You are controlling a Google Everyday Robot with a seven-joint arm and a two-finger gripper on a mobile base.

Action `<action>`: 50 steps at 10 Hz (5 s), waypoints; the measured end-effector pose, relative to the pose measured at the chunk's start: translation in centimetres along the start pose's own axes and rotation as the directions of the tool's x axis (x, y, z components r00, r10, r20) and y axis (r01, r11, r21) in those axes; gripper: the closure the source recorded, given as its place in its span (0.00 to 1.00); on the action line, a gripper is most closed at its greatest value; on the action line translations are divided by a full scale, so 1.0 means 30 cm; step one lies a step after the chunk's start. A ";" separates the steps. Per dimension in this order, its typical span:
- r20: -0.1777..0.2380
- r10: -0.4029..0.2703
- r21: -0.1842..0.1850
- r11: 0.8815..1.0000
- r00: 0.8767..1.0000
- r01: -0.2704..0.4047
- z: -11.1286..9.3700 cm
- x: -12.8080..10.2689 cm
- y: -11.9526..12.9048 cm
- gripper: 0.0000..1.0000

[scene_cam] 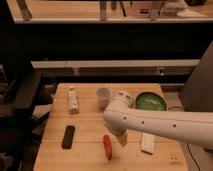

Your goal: Place the pepper in the ceramic cup

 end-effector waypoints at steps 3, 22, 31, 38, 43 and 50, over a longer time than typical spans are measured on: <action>0.010 -0.011 -0.009 1.000 1.000 0.011 0.058 -0.007 0.001 0.20; 0.091 -0.078 -0.048 0.995 0.993 0.082 0.287 -0.026 0.071 0.20; 0.118 -0.093 -0.070 0.992 0.989 0.102 0.312 -0.033 0.083 0.20; 0.129 -0.095 -0.075 0.992 0.987 0.105 0.325 -0.033 0.086 0.23; 0.135 -0.097 -0.080 0.991 0.986 0.109 0.329 -0.032 0.091 0.37; 0.138 -0.068 -0.069 0.995 0.988 0.078 0.318 -0.012 0.111 1.00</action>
